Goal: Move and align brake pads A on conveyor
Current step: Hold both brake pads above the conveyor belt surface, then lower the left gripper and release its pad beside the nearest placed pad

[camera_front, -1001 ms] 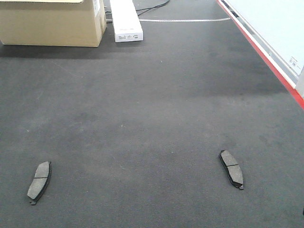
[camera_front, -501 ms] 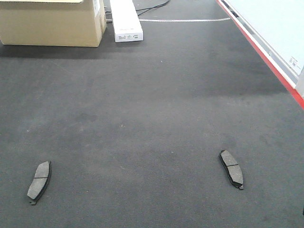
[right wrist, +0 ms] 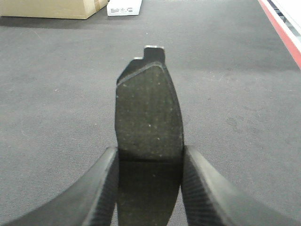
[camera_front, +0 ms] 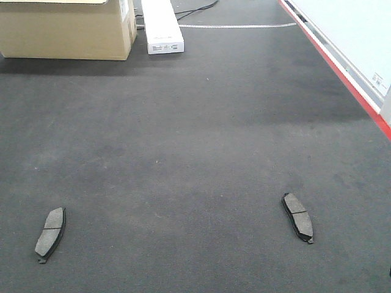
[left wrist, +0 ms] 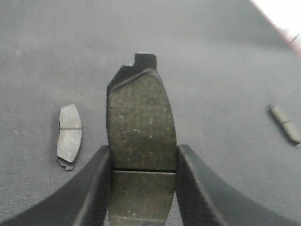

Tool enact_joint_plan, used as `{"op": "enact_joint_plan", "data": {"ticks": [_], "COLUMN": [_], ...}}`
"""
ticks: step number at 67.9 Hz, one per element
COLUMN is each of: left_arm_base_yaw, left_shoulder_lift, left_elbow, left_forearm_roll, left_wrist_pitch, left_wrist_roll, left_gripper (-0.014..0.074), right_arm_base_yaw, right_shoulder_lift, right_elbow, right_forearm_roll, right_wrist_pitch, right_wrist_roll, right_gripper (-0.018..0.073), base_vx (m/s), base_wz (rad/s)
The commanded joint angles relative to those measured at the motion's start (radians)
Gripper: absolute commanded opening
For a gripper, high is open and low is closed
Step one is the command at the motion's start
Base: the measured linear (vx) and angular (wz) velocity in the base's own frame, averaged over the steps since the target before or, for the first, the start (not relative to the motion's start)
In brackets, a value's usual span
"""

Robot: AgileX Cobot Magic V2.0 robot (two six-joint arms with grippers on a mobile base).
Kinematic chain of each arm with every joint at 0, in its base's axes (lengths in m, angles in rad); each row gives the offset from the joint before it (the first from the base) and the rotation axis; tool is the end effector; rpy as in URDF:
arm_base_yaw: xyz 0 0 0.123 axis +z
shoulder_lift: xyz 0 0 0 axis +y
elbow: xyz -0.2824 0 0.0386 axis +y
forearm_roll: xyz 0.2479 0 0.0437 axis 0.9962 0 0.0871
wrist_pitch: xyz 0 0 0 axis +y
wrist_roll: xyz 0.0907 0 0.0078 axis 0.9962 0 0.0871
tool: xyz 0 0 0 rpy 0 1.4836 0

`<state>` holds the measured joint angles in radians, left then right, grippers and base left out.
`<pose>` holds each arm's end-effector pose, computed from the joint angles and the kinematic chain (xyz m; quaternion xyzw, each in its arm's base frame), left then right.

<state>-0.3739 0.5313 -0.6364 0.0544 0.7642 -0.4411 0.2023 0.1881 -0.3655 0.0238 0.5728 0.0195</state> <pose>0.0892 -0.0313 0.3195 -0.0213 0.8773 -0.1659 0.4498 0.0515 0.0118 0.2728 -0.0694 0.8042 0.0764 0.5853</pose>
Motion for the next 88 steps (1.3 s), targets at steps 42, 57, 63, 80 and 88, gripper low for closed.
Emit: {"op": "enact_joint_plan", "data": {"ticks": [42,57,63,80,88], "left_arm_base_yaw": [-0.004,-0.004,-0.004,-0.004,-0.004], "left_shoulder_lift": [1.073,1.191,1.221,1.284,1.262], "left_elbow": [-0.372,-0.451,-0.468,-0.486,-0.486], "left_forearm_roll": [-0.054,-0.054,-0.064,-0.121,-0.129], "left_wrist_pitch": [-0.226,-0.227,-0.211,-0.149,-0.147], "left_wrist_roll": [-0.011,-0.011,-0.011,0.058,0.086], "left_gripper": [0.0028,0.0108,0.0179,0.0407,0.0440], "right_arm_base_yaw": [-0.002,-0.002,-0.002,-0.002,-0.002], "right_shoulder_lift": [0.009,0.009,0.009,0.009,0.009], "right_elbow": [-0.027,-0.027,-0.027,-0.027,-0.027], "right_forearm_roll": [-0.004,-0.004,-0.004,-0.004,-0.004], "right_wrist_pitch": [-0.103,-0.103,-0.103,-0.103,-0.103], "right_wrist_roll": [-0.008,-0.008,-0.008,-0.008,-0.008], "right_gripper": [-0.0004,-0.0004,-0.0004,-0.0004,-0.0004], "base_vx": [0.00,0.00,0.00,0.00,0.00], "base_wz": [0.00,0.00,0.00,0.00,0.00]}}
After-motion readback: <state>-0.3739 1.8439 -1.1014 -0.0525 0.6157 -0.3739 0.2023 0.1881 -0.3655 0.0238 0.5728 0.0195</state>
